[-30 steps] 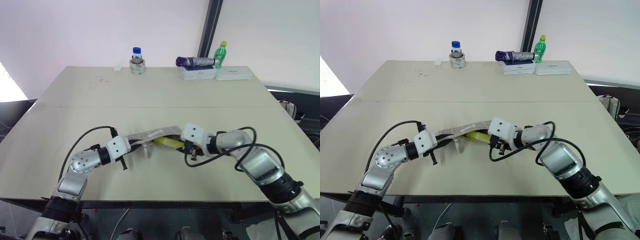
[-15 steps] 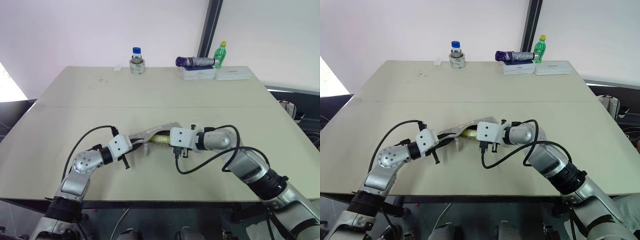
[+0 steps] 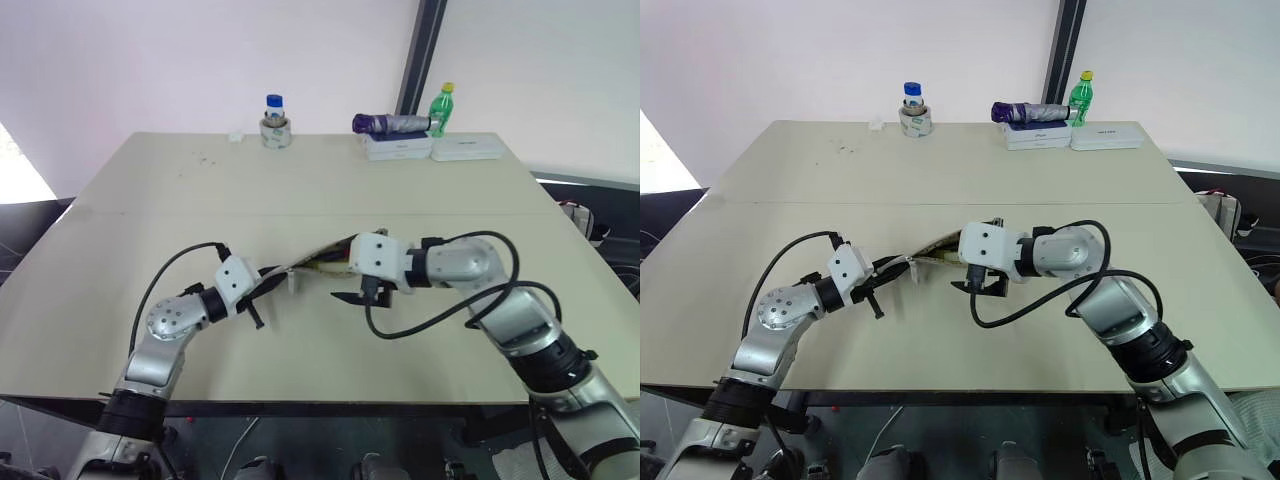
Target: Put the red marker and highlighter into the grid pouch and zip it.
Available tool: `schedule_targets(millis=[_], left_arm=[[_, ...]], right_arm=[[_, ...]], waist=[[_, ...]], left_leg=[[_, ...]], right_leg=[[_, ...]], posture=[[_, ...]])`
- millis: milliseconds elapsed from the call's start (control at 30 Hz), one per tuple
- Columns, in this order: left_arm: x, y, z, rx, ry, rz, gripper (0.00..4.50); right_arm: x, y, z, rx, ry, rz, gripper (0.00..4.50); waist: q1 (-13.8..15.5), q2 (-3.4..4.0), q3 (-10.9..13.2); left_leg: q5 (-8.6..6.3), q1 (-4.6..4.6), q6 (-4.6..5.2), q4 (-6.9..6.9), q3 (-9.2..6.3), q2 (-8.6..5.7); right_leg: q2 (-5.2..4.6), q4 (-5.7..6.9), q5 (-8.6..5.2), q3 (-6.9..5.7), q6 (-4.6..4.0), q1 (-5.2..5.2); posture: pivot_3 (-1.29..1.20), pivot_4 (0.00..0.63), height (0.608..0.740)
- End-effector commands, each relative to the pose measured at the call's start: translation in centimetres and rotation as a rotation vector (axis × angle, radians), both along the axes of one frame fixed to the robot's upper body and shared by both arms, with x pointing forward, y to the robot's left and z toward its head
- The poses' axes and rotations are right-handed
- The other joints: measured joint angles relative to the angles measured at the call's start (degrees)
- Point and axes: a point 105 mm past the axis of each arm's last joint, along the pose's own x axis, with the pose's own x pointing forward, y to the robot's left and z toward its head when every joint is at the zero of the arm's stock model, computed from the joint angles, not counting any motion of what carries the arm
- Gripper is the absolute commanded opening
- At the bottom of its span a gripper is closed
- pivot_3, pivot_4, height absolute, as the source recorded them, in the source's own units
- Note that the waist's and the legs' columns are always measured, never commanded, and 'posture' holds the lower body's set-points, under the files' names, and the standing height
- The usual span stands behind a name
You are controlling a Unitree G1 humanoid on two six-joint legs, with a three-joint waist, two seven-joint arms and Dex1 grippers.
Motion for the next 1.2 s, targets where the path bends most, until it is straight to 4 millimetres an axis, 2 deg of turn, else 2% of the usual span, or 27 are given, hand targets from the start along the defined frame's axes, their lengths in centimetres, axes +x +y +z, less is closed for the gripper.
schedule_targets(millis=[33, 100, 167, 233, 300, 333, 433, 500, 600, 867, 1067, 1133, 1200], left_arm=[[0.1, 0.0, 2.2, -0.041, -0.063, 0.003, 0.0], [0.2, -0.1, 2.2, -0.046, -0.049, 0.006, 0.0], [0.3, -0.4, 2.1, -0.03, -0.033, 0.002, 0.0], [0.5, -0.7, 2.1, -0.012, -0.042, 0.009, 0.0], [0.7, -0.8, 2.2, -0.02, -0.041, 0.028, 0.0], [0.7, -1.0, 2.2, -0.021, -0.04, 0.028, 0.0], [0.3, -1.6, 1.9, 0.008, -0.059, 0.015, 0.0], [0.2, -1.8, 1.7, 0.026, -0.067, 0.014, 0.0], [-0.1, -2.1, 1.4, 0.06, -0.082, -0.005, 0.0], [-0.7, -3.1, 1.5, 0.041, -0.073, -0.029, 0.0], [-1.2, -3.7, 1.4, 0.034, -0.064, -0.042, 0.0], [-1.3, -3.8, 1.3, 0.033, -0.061, -0.042, 0.0], [-1.4, -3.9, 1.2, 0.03, -0.058, -0.041, 0.0]], right_arm=[[-1.1, 0.4, 2.8, 0.099, -0.067, 0.067, 4.45], [-1.1, 0.7, 3.1, 0.119, -0.1, 0.079, 4.45], [-1.2, 1.1, 2.5, 0.131, -0.083, 0.078, 4.45], [-1.6, 2.0, 1.9, 0.253, 0.037, 0.062, 4.45], [-2.7, 2.7, 1.5, 0.448, 0.252, 0.06, 4.45], [-3.2, 2.6, 0.3, 0.456, 0.338, 0.05, 4.45], [-4.2, 2.2, -3.4, 0.389, 0.457, -0.012, 4.45], [-4.0, 2.0, -5.1, 0.365, 0.487, -0.074, 4.45], [-2.7, 1.9, -6.8, 0.409, 0.514, -0.199, 4.45], [-0.4, 4.1, -7.7, 0.575, 0.502, -0.329, 4.45], [0.6, 4.4, -7.2, 0.649, 0.494, -0.37, 4.45], [0.5, 4.4, -7.1, 0.659, 0.505, -0.357, 3.95], [0.3, 4.4, -6.8, 0.674, 0.517, -0.338, 3.14]], waist=[[-0.06, 0.0, 0.0], [-0.09, 0.0, 0.0], [-0.08, 0.0, 0.0], [-0.01, -0.01, -0.01], [0.03, -0.01, -0.01], [0.07, -0.01, -0.01], [0.28, -0.02, -0.01], [0.14, -0.02, -0.01], [-0.27, -0.02, -0.01], [-0.09, -0.02, -0.01], [-0.04, -0.02, -0.01], [-0.05, -0.02, -0.01], [-0.04, -0.02, -0.01]], left_leg=[[0.0, 0.0, 0.0, 0.0, -0.01, 0.0], [0.0, 0.01, 0.0, 0.0, -0.01, 0.01], [0.0, 0.01, 0.0, 0.0, 0.0, 0.01], [0.01, 0.01, -0.01, 0.0, 0.0, 0.01], [0.03, 0.01, -0.04, 0.0, -0.02, 0.01], [0.11, 0.01, -0.19, 0.02, -0.03, 0.02], [0.19, -0.05, -0.33, 0.02, -0.05, 0.0], [0.16, -0.04, -0.28, 0.05, -0.03, -0.08], [-0.01, 0.01, 0.02, 0.05, -0.03, -0.08], [0.06, 0.04, -0.1, 0.02, -0.06, 0.01], [0.06, 0.03, -0.09, 0.03, -0.05, 0.0], [0.06, 0.03, -0.09, 0.02, -0.05, 0.0], [0.05, 0.03, -0.09, 0.02, -0.07, 0.0]], right_leg=[[0.0, 0.0, 0.0, 0.0, 0.0, 0.0], [0.01, 0.01, 0.0, 0.0, 0.0, 0.0], [0.01, 0.02, 0.0, 0.0, 0.0, 0.0], [0.01, 0.02, 0.0, 0.0, 0.0, 0.0], [0.01, 0.03, 0.0, 0.0, 0.0, 0.01], [0.01, 0.07, 0.0, 0.0, 0.0, 0.0], [-0.09, 0.05, 0.0, -0.01, 0.0, 0.0], [-0.14, 0.04, 0.0, -0.01, 0.0, 0.02], [-0.07, 0.09, 0.0, 0.01, 0.0, 0.02], [0.08, 0.16, 0.0, 0.03, -0.02, -0.01], [0.05, 0.16, 0.0, 0.02, -0.02, -0.01], [0.05, 0.16, 0.0, 0.02, -0.02, -0.01], [0.05, 0.16, 0.0, 0.02, -0.02, -0.01]], posture=[[0.0, 0.15, 0.74], [0.0, 0.15, 0.74], [0.0, 0.15, 0.74], [0.0, 0.15, 0.74], [0.0, 0.15, 0.74], [0.0, 0.15, 0.74], [0.0, 0.15, 0.74], [0.0, 0.15, 0.74], [0.0, 0.15, 0.74], [0.0, 0.15, 0.74], [0.0, 0.15, 0.74], [0.0, 0.15, 0.74], [0.0, 0.15, 0.74]])
